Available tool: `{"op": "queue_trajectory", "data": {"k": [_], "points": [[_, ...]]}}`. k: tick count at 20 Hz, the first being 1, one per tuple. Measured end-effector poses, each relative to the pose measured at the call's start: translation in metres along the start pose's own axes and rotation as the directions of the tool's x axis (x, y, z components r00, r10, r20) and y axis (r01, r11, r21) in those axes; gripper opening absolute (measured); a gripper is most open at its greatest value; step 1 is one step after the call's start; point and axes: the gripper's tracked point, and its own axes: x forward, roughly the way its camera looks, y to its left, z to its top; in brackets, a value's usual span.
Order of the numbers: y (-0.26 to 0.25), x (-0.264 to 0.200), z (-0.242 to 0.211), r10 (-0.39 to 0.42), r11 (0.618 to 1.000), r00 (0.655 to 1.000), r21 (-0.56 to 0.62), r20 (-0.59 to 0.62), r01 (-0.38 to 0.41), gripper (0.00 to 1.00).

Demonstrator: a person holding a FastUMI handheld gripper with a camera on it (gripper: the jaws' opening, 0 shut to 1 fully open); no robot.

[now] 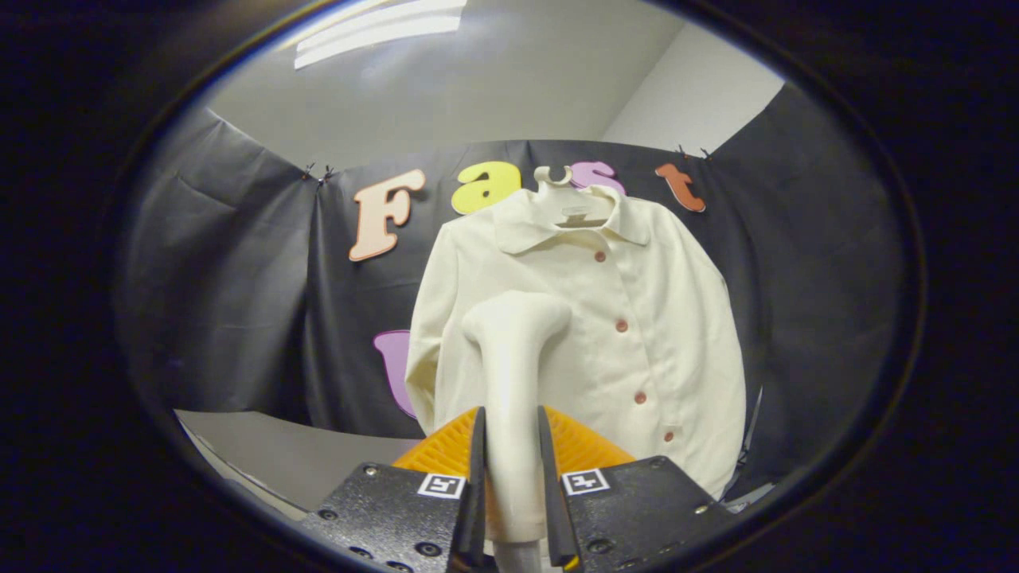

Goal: Iron the clothes twice with a garment steamer, once on the left side and once on the right side.

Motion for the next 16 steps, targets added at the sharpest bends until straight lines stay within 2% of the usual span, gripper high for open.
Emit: {"op": "queue_trajectory", "data": {"k": [5,16], "points": [[-0.004,-0.007,-0.042,0.039,0.998,0.996,0.057,-0.083,-0.034,0.3],[-0.039,-0.058,-0.13,0.035,0.993,0.976,0.118,-0.216,-0.01,0.3]]}}
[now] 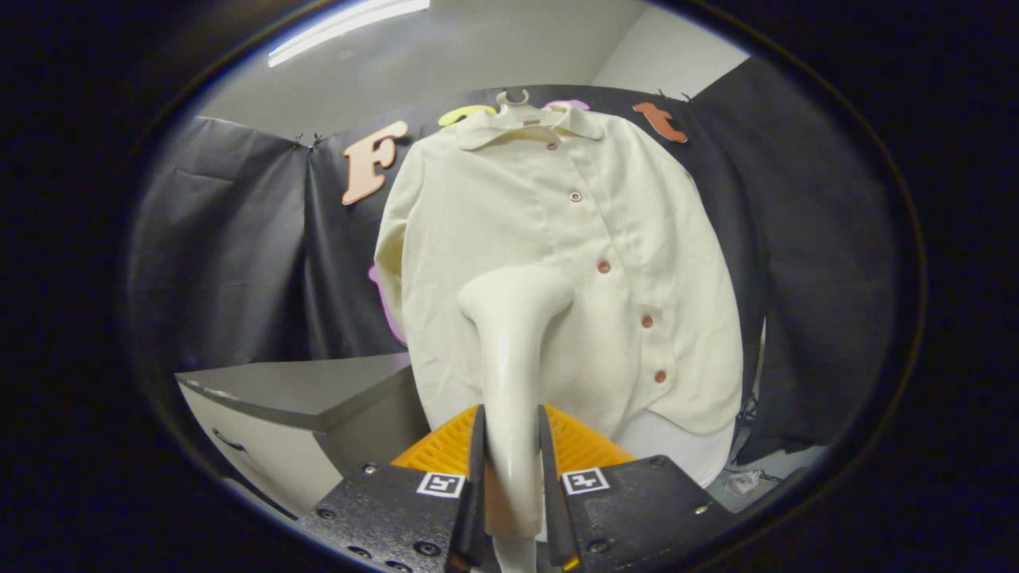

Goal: Iron the clothes twice with a garment steamer, once on the left side and once on the right side.

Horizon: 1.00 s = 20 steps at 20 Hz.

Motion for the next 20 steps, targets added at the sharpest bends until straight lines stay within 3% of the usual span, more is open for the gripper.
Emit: {"op": "queue_trajectory", "data": {"k": [7,11,15,20], "points": [[-0.02,-0.025,-0.057,-0.003,0.998,0.997,0.056,-0.077,0.007,0.3],[-0.028,-0.04,-0.066,-0.017,0.998,0.996,0.06,-0.093,0.022,0.29],[-0.031,-0.057,-0.045,-0.018,0.997,0.998,0.071,-0.054,0.022,0.29],[-0.039,-0.07,0.02,-0.025,0.999,0.999,0.044,0.047,0.023,0.29]]}}
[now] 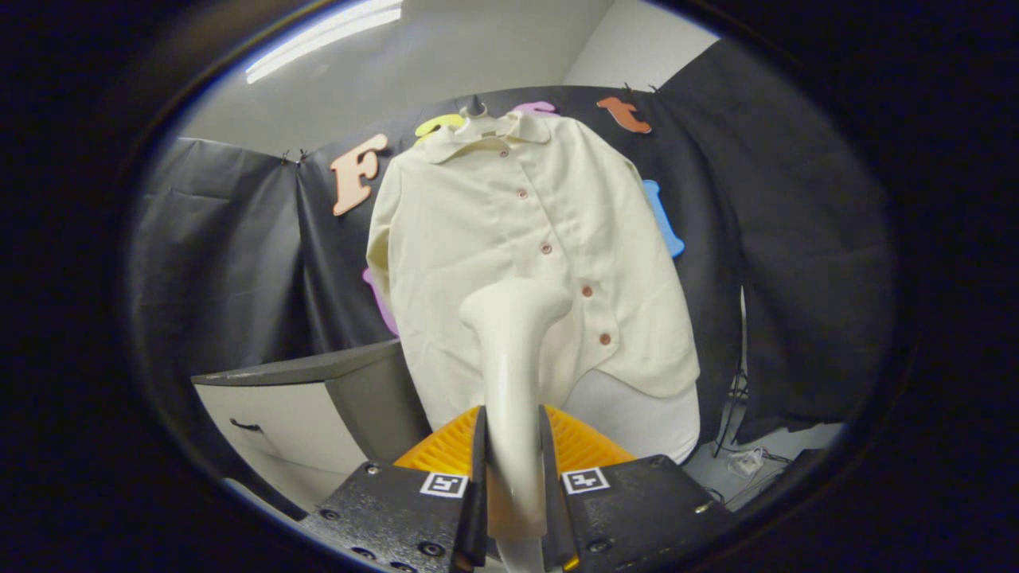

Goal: Iron the clothes twice with a garment steamer, once on the left side and once on the right side.

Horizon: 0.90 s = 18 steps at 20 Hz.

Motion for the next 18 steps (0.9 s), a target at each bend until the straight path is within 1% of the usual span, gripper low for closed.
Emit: {"op": "queue_trajectory", "data": {"k": [4,7,10,14,18], "points": [[-0.005,0.006,0.058,-0.007,0.999,0.997,-0.034,0.074,0.009,0.29],[-0.014,0.02,0.101,-0.022,0.997,0.992,-0.069,0.124,0.03,0.29],[-0.024,0.041,0.142,-0.039,0.996,0.985,-0.072,0.17,0.052,0.29],[-0.04,0.076,0.174,-0.065,0.996,0.977,-0.043,0.204,0.076,0.29],[-0.062,0.11,0.191,-0.097,0.995,0.969,-0.013,0.227,0.102,0.29]]}}
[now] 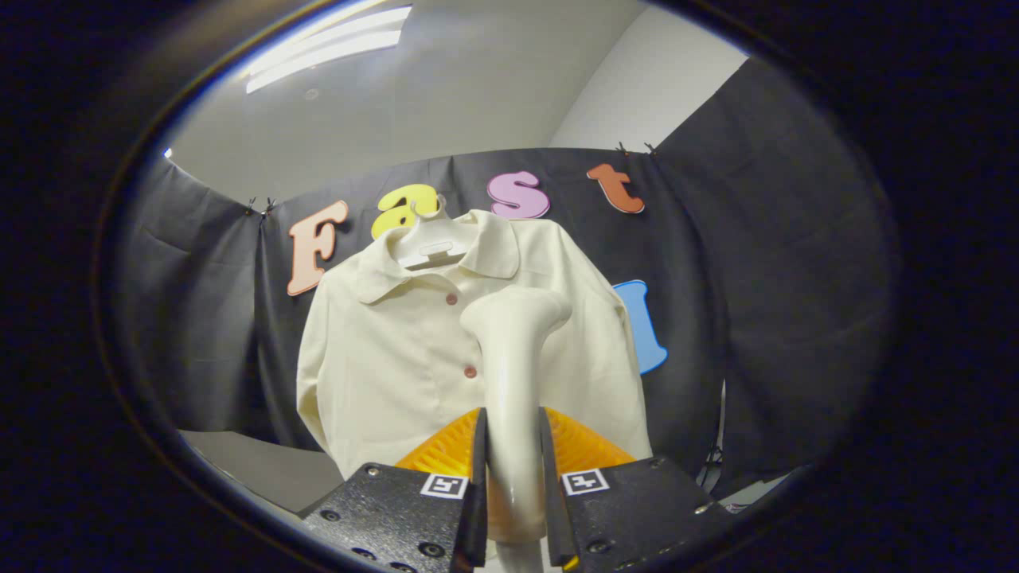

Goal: Iron the clothes twice with a garment steamer, once on the left side and once on the right side.

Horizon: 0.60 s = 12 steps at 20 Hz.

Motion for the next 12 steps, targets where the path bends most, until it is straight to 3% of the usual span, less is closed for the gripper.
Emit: {"op": "queue_trajectory", "data": {"k": [4,12], "points": [[-0.014,0.026,-0.003,-0.012,1.0,1.0,0.012,0.009,0.012,0.28],[-0.026,0.019,-0.031,-0.011,0.995,1.0,0.099,-0.007,0.012,0.28]]}}
